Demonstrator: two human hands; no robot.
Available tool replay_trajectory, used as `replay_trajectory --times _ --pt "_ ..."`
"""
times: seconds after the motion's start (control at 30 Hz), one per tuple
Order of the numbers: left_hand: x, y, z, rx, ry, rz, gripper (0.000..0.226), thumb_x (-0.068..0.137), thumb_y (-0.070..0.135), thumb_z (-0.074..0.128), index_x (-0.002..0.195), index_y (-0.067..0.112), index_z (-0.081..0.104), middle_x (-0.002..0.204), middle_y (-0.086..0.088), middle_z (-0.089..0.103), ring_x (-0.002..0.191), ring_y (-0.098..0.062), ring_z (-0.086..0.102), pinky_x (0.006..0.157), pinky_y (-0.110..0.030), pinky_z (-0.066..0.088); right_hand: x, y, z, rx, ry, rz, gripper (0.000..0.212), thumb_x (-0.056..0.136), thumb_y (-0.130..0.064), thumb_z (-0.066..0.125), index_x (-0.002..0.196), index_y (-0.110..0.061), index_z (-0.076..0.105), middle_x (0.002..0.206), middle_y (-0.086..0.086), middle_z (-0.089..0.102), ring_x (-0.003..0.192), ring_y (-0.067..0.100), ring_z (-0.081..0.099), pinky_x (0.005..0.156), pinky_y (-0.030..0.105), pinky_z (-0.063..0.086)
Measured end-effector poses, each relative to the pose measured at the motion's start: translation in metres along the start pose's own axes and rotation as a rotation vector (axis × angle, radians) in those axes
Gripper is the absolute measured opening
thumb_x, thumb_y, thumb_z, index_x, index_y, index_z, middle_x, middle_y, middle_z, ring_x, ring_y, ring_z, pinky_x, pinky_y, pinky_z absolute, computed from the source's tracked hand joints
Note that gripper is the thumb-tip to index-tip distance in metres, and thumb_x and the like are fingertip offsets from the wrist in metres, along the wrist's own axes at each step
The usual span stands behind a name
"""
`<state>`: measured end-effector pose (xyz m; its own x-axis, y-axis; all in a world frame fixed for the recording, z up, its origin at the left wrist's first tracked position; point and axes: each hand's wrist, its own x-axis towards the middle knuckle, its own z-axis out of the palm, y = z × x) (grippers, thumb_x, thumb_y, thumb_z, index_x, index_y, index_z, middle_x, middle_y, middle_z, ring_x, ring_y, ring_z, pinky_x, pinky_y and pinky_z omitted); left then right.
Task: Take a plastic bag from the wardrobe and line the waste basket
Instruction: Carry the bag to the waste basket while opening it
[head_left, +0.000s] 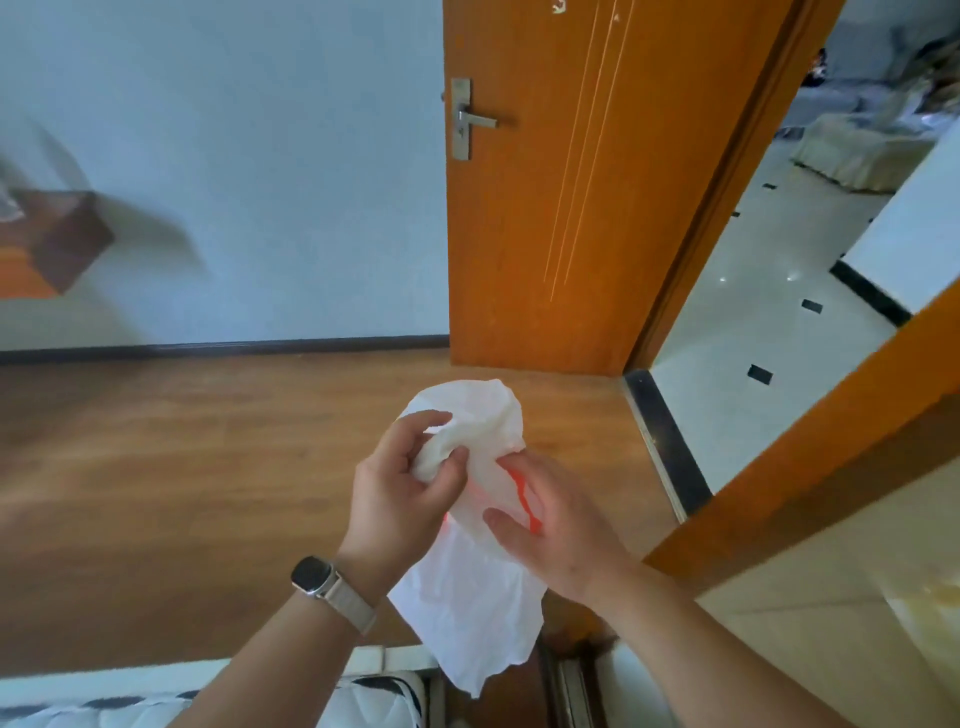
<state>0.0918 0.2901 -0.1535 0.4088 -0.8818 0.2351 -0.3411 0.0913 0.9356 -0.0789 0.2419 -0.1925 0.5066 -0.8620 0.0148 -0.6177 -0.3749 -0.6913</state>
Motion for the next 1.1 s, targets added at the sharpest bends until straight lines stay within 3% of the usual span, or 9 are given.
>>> replay_trajectory --times 0.13,0.3,0.43,0.57,0.73,0.87,1.1 --pt "0.038 -0.012 -0.028 0.043 0.046 0.043 0.024 0.082 0.019 0.072 0.086 0.040 0.063 0.084 0.021 0.067 0.074 -0.005 0.064 0.060 -0.019 0.051 0.048 -0.022 0.010 -0.018 -0.031 -0.037 0.055 0.087 -0.067 0.050 0.134 -0.043 0.039 0.133 -0.026 0.045 0.117 0.001 0.047 0.098 0.025 0.047" --pt "0.064 -0.024 -0.067 0.034 0.135 0.049 0.026 0.083 0.010 0.072 0.086 0.035 0.064 0.081 0.021 0.067 0.072 -0.005 0.064 0.059 -0.018 0.051 0.099 -0.051 0.029 -0.050 -0.119 -0.118 0.052 0.089 -0.061 0.052 0.136 -0.042 0.039 0.131 -0.028 0.041 0.110 -0.004 0.042 0.091 0.014 0.039" --pt "0.077 -0.035 -0.103 0.043 0.230 0.025 0.022 0.085 0.013 0.070 0.089 0.034 0.064 0.086 0.019 0.068 0.077 -0.008 0.066 0.062 -0.024 0.055 0.140 -0.079 0.047 -0.119 -0.199 -0.202 0.055 0.088 -0.062 0.053 0.137 -0.045 0.035 0.125 -0.034 0.032 0.107 -0.005 0.037 0.077 0.005 0.029" --pt "0.088 -0.042 -0.134 0.085 0.367 -0.005 0.021 0.084 0.012 0.071 0.088 0.031 0.064 0.087 0.021 0.067 0.079 -0.005 0.065 0.064 -0.023 0.056 0.175 -0.103 0.073 -0.106 -0.291 -0.286 0.061 0.085 -0.063 0.058 0.137 -0.049 0.029 0.129 -0.033 0.031 0.112 -0.003 0.036 0.093 0.018 0.036" --pt "0.108 -0.052 -0.161 0.202 0.557 -0.044 0.021 0.083 0.014 0.070 0.088 0.033 0.064 0.088 0.022 0.066 0.081 -0.004 0.064 0.066 -0.020 0.054 0.219 -0.123 0.108 -0.038 -0.378 -0.430 0.062 0.082 -0.070 0.055 0.135 -0.054 0.025 0.129 -0.037 0.029 0.115 -0.005 0.038 0.095 0.019 0.037" --pt "0.135 -0.066 -0.171 0.254 0.713 -0.141 0.014 0.082 0.016 0.071 0.087 0.028 0.067 0.087 0.021 0.067 0.080 -0.005 0.064 0.067 -0.023 0.054 0.267 -0.129 0.133 0.077 -0.472 -0.506 0.062 0.079 -0.075 0.051 0.133 -0.054 0.029 0.138 -0.029 0.040 0.123 0.003 0.046 0.104 0.032 0.045" --pt "0.228 -0.083 -0.151 0.269 0.958 -0.288 0.012 0.075 0.034 0.066 0.087 0.037 0.065 0.084 0.019 0.068 0.080 -0.007 0.065 0.072 -0.031 0.055 0.378 -0.120 0.148 0.218 -0.642 -0.522 0.058 0.085 -0.068 0.052 0.135 -0.052 0.029 0.135 -0.028 0.042 0.118 0.005 0.050 0.100 0.035 0.052"
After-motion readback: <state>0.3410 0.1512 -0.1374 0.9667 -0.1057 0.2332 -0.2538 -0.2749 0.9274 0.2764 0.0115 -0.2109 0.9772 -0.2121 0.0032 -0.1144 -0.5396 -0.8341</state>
